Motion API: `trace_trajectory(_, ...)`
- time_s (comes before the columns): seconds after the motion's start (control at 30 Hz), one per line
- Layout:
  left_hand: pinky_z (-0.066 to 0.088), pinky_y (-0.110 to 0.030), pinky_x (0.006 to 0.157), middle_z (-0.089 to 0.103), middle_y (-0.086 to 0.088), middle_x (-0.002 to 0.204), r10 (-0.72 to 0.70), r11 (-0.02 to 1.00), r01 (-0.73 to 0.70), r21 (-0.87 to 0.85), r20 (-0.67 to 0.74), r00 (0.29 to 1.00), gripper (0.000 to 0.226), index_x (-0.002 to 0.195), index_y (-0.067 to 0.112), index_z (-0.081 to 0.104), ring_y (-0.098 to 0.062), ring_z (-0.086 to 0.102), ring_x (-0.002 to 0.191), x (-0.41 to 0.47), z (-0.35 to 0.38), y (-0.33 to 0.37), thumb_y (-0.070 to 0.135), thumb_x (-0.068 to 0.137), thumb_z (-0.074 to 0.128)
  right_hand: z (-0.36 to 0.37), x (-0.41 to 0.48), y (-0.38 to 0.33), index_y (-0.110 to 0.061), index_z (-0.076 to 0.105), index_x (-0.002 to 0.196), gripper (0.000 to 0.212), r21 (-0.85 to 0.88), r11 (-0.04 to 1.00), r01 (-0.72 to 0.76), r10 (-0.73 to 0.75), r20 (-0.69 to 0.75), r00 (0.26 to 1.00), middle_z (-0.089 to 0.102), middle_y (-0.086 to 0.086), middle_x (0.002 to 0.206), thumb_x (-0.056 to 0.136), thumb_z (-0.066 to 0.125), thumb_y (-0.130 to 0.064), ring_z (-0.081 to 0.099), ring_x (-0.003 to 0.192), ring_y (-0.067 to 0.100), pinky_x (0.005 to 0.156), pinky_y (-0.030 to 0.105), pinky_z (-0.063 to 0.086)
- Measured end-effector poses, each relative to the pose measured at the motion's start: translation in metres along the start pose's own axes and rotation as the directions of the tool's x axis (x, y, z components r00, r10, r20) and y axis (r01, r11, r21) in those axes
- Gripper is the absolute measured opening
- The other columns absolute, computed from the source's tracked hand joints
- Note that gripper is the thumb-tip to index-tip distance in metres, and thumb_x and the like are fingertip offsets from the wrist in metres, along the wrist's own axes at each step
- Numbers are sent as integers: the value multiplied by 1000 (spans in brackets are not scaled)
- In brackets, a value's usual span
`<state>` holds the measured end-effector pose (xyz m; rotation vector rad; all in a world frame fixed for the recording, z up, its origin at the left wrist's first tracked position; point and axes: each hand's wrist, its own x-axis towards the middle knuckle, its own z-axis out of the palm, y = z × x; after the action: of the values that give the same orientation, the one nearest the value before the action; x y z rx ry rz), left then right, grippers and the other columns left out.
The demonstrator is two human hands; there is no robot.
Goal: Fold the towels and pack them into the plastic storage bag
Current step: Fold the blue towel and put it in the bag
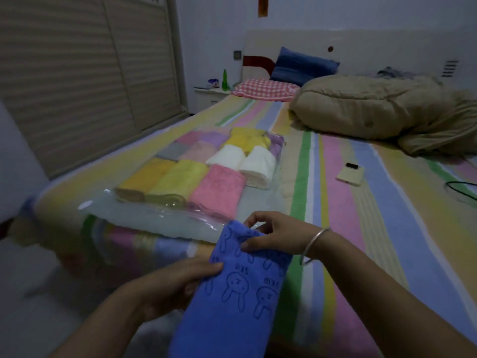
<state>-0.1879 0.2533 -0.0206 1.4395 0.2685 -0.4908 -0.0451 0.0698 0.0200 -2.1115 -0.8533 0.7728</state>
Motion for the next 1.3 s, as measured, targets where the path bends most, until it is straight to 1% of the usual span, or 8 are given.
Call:
trace_trajectory(0.2,52,-29,82,68,-5,119,70,997,-73,-23,-86,994,69,115,20,69,-23,65,109,-36,-51,-27,35,50,86,51,23,2,-30,69,96,43,-547,809,215,-455,-352,818,60,-5,121,87,39,-59,54,112,14,88,38,50)
trace_trajectory(0.37,48,-41,88,68,-6,119,105,985,-128,-117,-185,977,92,123,24,59,-28,65,108,-54,-80,-43,37,38,93,77,35,25,-24,76,96,55,-868,492,-73,-455,-328,828,56,11,135,86,31,-54,51,127,32,102,52,42)
trace_trajectory(0.53,51,-44,87,71,-9,112,108,954,-177,-242,-275,956,33,117,27,60,-32,68,101,-39,-76,-37,17,87,60,75,38,37,2,63,119,54,-811,574,-114,-458,-434,776,59,23,127,67,68,-14,63,107,39,88,52,51)
trace_trajectory(0.73,50,-19,46,73,-6,72,132,921,-218,-324,-268,954,14,99,11,61,-17,70,59,16,-58,1,13,89,51,65,33,31,1,54,130,65,-767,642,9,-566,-465,681,54,22,133,65,59,6,62,108,38,89,47,50)
trace_trajectory(0.87,50,-27,57,71,-5,76,156,924,-235,-302,-265,952,16,104,13,62,-18,67,64,62,-55,18,14,96,48,59,33,25,3,53,131,52,-781,624,16,-604,-469,644,55,21,132,80,42,-7,63,108,35,86,45,54)
trace_trajectory(1.03,49,-25,55,69,-7,71,144,947,-231,-223,-346,927,16,92,9,62,-19,65,62,106,-50,46,9,96,46,55,31,19,6,52,130,80,-749,662,20,-594,-508,623,55,24,132,56,83,1,63,107,38,84,48,53)
trace_trajectory(1.17,48,-37,69,65,-21,92,85,965,-159,-209,-324,942,18,97,2,64,-31,60,77,129,-49,60,15,94,51,46,32,12,4,55,128,65,-745,667,11,-626,-553,549,58,22,129,65,63,-11,64,106,37,82,47,54)
trace_trajectory(1.3,49,-22,45,61,-15,66,124,977,-167,-133,-284,951,29,76,2,58,-15,62,45,138,-43,78,7,99,41,43,35,27,0,53,131,58,-786,617,42,-686,-511,518,54,18,135,74,63,-7,60,112,33,85,45,53)
